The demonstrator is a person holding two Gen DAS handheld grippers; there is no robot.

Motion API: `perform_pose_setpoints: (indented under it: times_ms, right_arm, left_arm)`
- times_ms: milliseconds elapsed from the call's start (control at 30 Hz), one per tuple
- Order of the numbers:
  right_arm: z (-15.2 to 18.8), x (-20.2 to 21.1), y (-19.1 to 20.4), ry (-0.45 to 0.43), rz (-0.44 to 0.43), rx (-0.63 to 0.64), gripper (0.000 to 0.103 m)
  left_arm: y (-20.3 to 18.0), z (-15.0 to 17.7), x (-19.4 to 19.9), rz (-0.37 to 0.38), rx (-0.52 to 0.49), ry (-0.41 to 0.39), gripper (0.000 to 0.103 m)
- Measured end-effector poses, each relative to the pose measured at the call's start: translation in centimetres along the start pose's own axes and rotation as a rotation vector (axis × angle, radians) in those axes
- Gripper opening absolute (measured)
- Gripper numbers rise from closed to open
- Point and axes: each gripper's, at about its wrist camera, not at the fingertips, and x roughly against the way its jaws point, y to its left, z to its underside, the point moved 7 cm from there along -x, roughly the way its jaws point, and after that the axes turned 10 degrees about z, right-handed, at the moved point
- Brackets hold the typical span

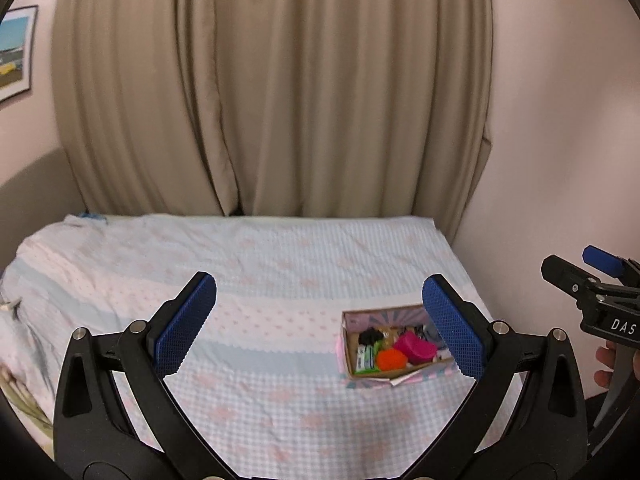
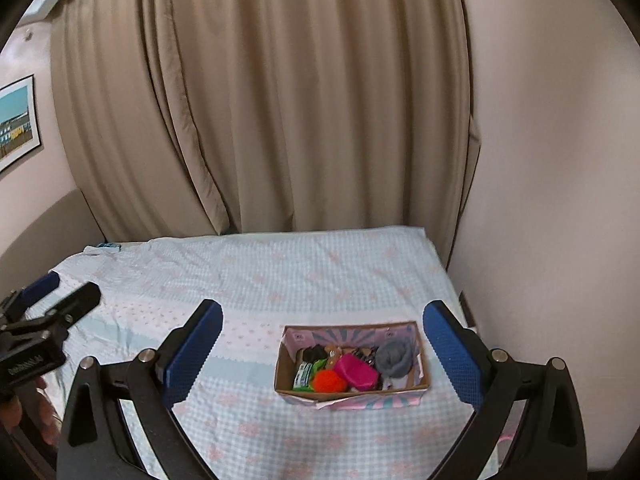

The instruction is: Organize soft objects

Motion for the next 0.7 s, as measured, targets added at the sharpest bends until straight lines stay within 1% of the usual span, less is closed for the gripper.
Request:
perform_pose_setpoints:
  times_ms: [133, 233, 467, 700]
  right_arm:
    - [0.1, 1.4, 0.4, -0.050, 0.025, 0.025, 0.100]
    - [0.0, 2.0, 0.5, -0.067, 0.031, 0.025, 0.100]
    - [-0.1, 2.4, 0.6, -0.082, 0.024, 0.020, 0.100]
    - [0.0, 2.5, 0.8, -0.084, 0.024, 0.022, 0.100]
  left_arm:
    - [-0.3, 0.0, 1.9, -0.008, -0.024, -0.050, 0.103]
    - [-0.5, 0.1, 2.6, -0.002, -0.025, -0.065, 0.103]
    - [-0.8, 0.3, 3.6, 0.010, -0.011, -0.082, 0.103]
    - [-0.6, 0.3, 3.5, 0.002, -0.006, -0.084, 0.103]
